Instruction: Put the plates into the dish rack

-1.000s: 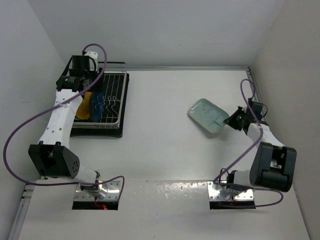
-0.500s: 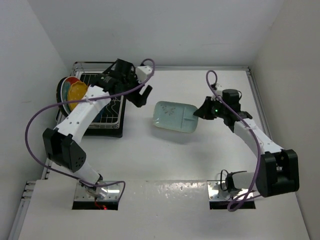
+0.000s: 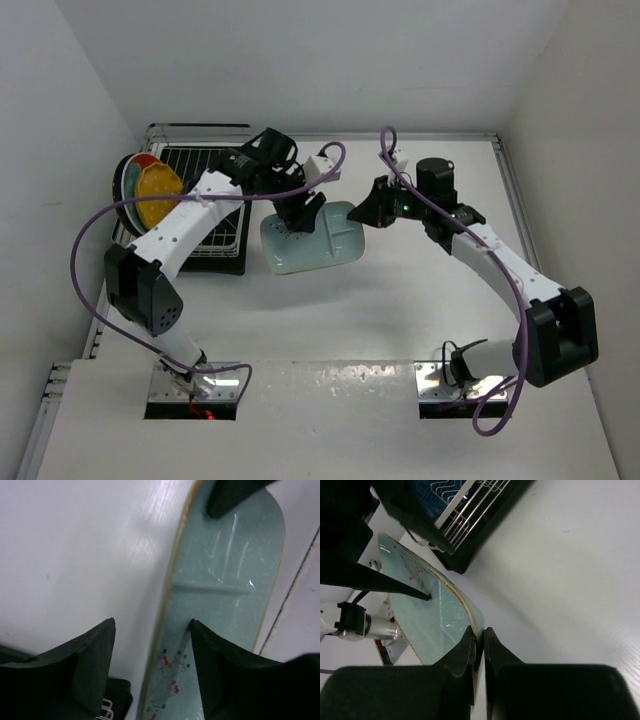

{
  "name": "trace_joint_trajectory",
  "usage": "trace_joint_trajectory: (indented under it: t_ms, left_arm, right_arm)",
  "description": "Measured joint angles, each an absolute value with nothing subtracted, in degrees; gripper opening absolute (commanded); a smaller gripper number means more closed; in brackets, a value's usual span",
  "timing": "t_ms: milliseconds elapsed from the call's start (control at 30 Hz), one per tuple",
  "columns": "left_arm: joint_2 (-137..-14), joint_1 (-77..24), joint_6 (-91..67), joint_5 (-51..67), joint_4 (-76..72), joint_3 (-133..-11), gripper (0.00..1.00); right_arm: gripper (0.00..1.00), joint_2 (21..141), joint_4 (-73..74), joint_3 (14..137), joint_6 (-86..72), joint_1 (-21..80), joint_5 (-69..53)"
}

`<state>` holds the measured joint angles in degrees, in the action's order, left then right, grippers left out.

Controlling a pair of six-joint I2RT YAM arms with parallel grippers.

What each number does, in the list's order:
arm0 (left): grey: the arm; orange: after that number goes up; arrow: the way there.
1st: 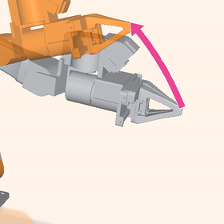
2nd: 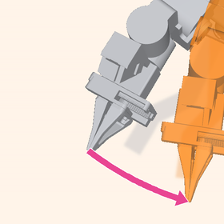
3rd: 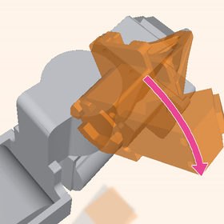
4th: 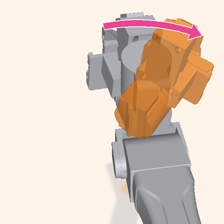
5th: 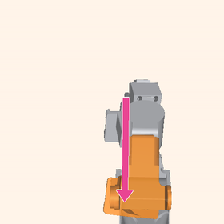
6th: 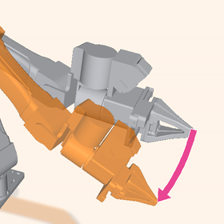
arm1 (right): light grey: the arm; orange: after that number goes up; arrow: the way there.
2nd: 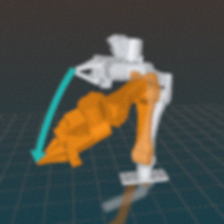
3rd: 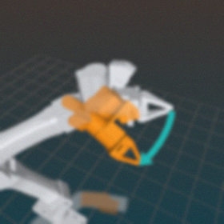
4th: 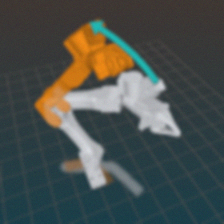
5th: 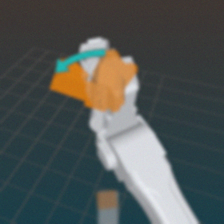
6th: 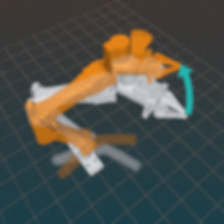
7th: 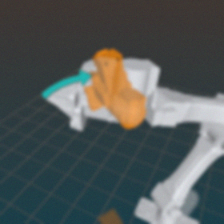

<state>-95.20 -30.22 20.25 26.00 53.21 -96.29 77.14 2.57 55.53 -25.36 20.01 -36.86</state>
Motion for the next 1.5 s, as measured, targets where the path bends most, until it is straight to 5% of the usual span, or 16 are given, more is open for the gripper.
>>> trace_joint_trajectory:
  t_ms: [233,333,433,500,567,1067,1500]
  left_arm:
    - [-94.98,-28.58,22.33,30.68,59.24,-95.04,0.00]
    - [-94.98,-27.59,21.69,32.25,60.31,-95.48,0.00]
    - [-94.89,-27.00,19.86,31.70,60.66,-96.55,0.00]
    - [-94.54,-26.83,18.26,30.35,60.16,-97.14,0.00]
    - [-94.13,-26.44,15.75,25.74,59.90,-98.02,0.00]
    - [-88.86,-16.93,-4.95,-27.83,52.58,-100.82,0.00]
    - [-88.25,-16.93,-7.25,-43.83,45.17,-88.09,0.00]
  right_arm:
    - [0.00,80.09,-0.21,55.88,-24.34,20.01,-36.64]
    - [0.00,80.14,-1.63,55.90,-23.51,20.21,-36.75]
    - [0.14,80.31,-2.46,56.47,-24.01,20.40,-36.14]
    - [0.63,80.55,-3.11,57.23,-25.93,20.40,-35.27]
    - [1.00,80.53,-4.03,58.17,-27.94,20.38,-34.50]
    - [1.00,78.52,-3.66,57.06,-33.91,19.97,-18.17]
    - [1.00,78.17,-2.42,55.68,-34.92,19.35,-16.56]
